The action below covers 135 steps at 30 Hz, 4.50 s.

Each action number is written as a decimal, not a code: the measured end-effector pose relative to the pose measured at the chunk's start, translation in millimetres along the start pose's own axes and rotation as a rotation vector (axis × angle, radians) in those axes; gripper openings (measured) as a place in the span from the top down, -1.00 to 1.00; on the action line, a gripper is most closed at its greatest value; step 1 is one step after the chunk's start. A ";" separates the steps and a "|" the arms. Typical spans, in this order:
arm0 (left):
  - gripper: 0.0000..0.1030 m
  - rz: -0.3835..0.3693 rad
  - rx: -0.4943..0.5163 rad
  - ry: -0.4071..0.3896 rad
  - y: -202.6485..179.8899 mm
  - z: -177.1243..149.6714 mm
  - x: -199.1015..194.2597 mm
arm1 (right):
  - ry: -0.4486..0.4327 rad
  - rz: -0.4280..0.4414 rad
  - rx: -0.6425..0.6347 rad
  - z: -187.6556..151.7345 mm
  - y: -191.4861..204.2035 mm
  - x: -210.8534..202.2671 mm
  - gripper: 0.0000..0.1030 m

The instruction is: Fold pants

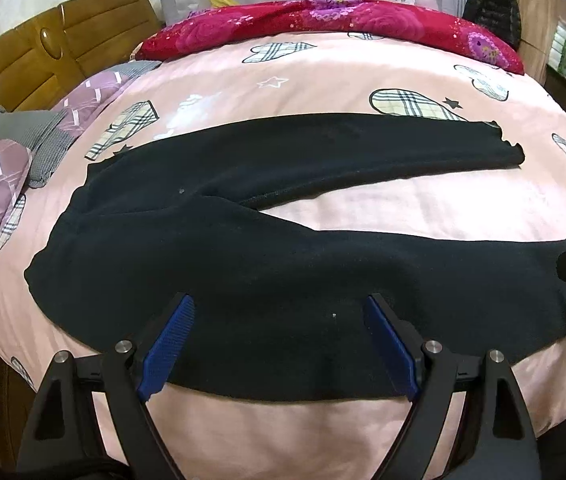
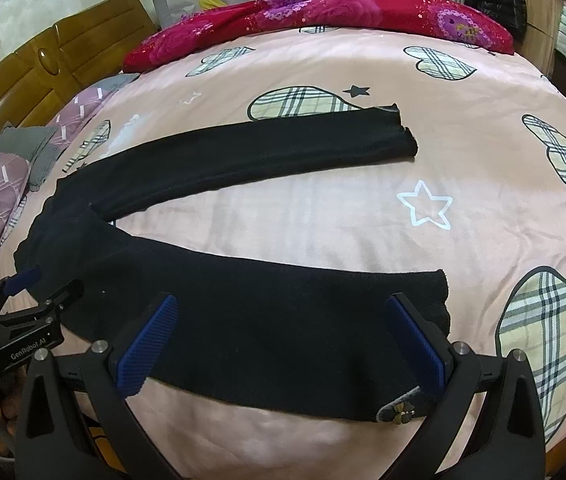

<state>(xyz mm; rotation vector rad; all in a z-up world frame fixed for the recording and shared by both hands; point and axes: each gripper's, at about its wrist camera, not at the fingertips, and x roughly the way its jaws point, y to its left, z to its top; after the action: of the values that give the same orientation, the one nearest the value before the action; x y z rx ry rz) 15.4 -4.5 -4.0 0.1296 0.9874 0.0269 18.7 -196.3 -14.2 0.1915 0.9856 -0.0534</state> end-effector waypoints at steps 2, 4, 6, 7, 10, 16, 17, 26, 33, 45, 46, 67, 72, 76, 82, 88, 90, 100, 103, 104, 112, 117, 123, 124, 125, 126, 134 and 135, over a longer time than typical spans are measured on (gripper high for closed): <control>-0.69 -0.003 -0.004 0.004 0.5 1.1 -0.1 | 0.000 0.002 -0.001 0.8 0.7 1.2 -1.00; -0.69 0.005 0.000 -0.003 -0.4 3.2 -1.5 | 0.008 0.004 -0.005 2.0 0.5 2.6 -1.00; -0.69 0.006 0.002 -0.007 -0.9 5.7 -1.7 | 0.016 -0.004 -0.009 4.9 -0.2 4.2 -1.00; -0.69 0.004 0.004 -0.009 -1.7 7.0 -1.6 | 0.007 -0.005 -0.009 6.3 -0.5 4.4 -1.00; -0.70 0.000 0.013 -0.009 -4.3 9.7 -0.5 | -0.008 0.005 0.000 9.8 -2.6 3.4 -1.00; -0.70 -0.014 0.016 -0.001 -6.2 12.7 -0.2 | -0.027 0.006 0.004 12.3 -4.5 3.4 -1.00; -0.70 -0.015 0.017 0.000 -6.2 13.2 0.0 | -0.028 0.004 0.002 12.3 -4.5 3.2 -1.00; -0.72 -0.030 0.015 0.021 -6.4 11.8 3.3 | -0.010 -0.004 0.001 12.5 -5.5 3.7 -1.00; -0.72 -0.085 0.043 0.057 -6.9 14.0 13.8 | -0.002 -0.008 0.001 16.8 -9.3 7.9 -1.00; -0.70 -0.147 0.190 -0.006 -13.2 92.5 46.5 | 0.013 0.038 0.053 76.2 -47.9 38.7 -1.00; -0.69 -0.163 0.211 -0.009 -14.5 104.5 54.4 | 0.021 0.040 0.060 84.3 -53.0 44.6 -1.00; -0.01 -0.520 0.612 0.280 -62.9 224.7 226.7 | 0.229 0.118 0.019 197.1 -124.2 186.9 -0.50; 0.84 -0.558 0.617 0.241 -61.8 209.9 194.3 | 0.169 0.123 0.080 190.8 -126.7 166.5 0.82; 0.86 -0.587 0.560 0.175 -46.7 190.6 145.7 | 0.067 0.164 0.116 167.4 -117.6 110.7 0.82; 0.87 -0.593 0.528 0.090 -37.9 144.0 73.9 | 0.002 0.176 0.040 121.7 -94.4 30.9 0.83; 0.87 -0.605 0.495 0.078 -32.6 79.4 29.9 | 0.034 0.134 -0.005 66.2 -94.3 -3.6 0.83; 0.87 -0.607 0.490 0.090 -31.3 62.8 22.8 | 0.043 0.123 -0.009 50.0 -97.0 -7.6 0.83; 0.87 -0.582 0.441 0.098 -30.1 7.7 8.9 | -0.106 -0.035 -0.261 44.0 -69.2 -45.1 0.84; 0.87 -0.578 0.418 0.108 -28.4 3.3 10.6 | -0.075 -0.097 -0.398 34.2 -57.3 -37.4 0.84; 0.87 -0.577 0.416 0.109 -27.9 0.8 11.3 | -0.052 -0.105 -0.415 26.1 -58.6 -33.2 0.84; 0.80 -0.555 0.395 0.157 -23.3 -22.0 29.1 | 0.167 -0.063 -0.365 -44.5 -86.4 -1.1 0.84; 0.52 -0.561 0.326 0.171 -11.6 -24.2 23.8 | 0.209 -0.022 -0.186 -44.9 -99.2 -1.3 0.80; 0.10 -0.536 0.157 0.178 26.8 -21.8 14.7 | 0.163 0.098 -0.070 -35.0 -87.3 -34.6 -0.28; 0.03 -0.511 0.116 0.175 37.2 -19.5 14.1 | 0.114 0.107 -0.079 -32.5 -78.5 -44.9 -0.37; -0.02 -0.496 0.086 0.172 44.2 -17.5 13.5 | 0.088 0.121 -0.081 -30.7 -73.2 -48.7 -0.38; -0.04 -0.473 0.040 0.170 57.4 -12.6 13.9 | 0.068 0.155 -0.077 -27.2 -64.7 -52.3 -0.38; -0.26 -0.245 -0.209 0.211 139.7 48.5 33.8 | 0.106 0.389 -0.127 -3.2 29.8 -4.5 -0.38; -0.26 -0.219 -0.237 0.222 151.5 59.6 40.7 | 0.116 0.399 -0.136 0.3 39.4 0.5 -0.38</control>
<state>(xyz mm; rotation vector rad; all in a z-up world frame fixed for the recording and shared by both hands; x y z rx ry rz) 93.0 143.4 13.1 -0.2031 1.2069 -0.0440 24.4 -157.6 -9.0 0.2654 1.0462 0.3925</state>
